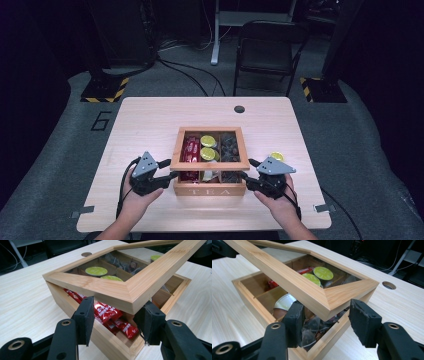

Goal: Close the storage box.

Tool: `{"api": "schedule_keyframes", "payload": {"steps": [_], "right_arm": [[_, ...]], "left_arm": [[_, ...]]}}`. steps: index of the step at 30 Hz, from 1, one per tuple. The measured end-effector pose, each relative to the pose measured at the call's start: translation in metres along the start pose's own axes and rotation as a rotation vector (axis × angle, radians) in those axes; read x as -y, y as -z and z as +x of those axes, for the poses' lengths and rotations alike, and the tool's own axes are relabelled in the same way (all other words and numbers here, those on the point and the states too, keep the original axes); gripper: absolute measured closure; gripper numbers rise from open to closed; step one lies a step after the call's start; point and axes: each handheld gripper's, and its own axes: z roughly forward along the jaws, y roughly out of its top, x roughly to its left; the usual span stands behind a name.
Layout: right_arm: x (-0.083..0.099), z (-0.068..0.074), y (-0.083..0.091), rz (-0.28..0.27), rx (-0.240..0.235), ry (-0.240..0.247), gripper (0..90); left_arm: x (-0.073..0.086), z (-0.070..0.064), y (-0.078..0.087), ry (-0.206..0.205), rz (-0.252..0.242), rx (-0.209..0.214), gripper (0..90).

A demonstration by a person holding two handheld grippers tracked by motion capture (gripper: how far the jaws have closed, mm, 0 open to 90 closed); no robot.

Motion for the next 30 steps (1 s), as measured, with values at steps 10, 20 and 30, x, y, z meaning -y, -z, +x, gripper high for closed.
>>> {"api": "schedule_keyframes", "payload": {"steps": [10, 20, 30], "right_arm": [[0.014, 0.004, -0.004, 0.044, -0.027, -0.031, 45.5], [0.023, 0.007, -0.006, 0.071, -0.034, -0.036, 45.6], [0.027, 0.008, -0.008, 0.084, -0.042, -0.051, 45.6]], "left_arm": [[0.019, -0.003, -0.006, 0.039, 0.001, 0.016, 50.5], [0.027, -0.005, -0.010, 0.036, 0.029, 0.015, 50.5], [0.033, -0.006, -0.012, 0.053, 0.042, 0.019, 50.5]]}}
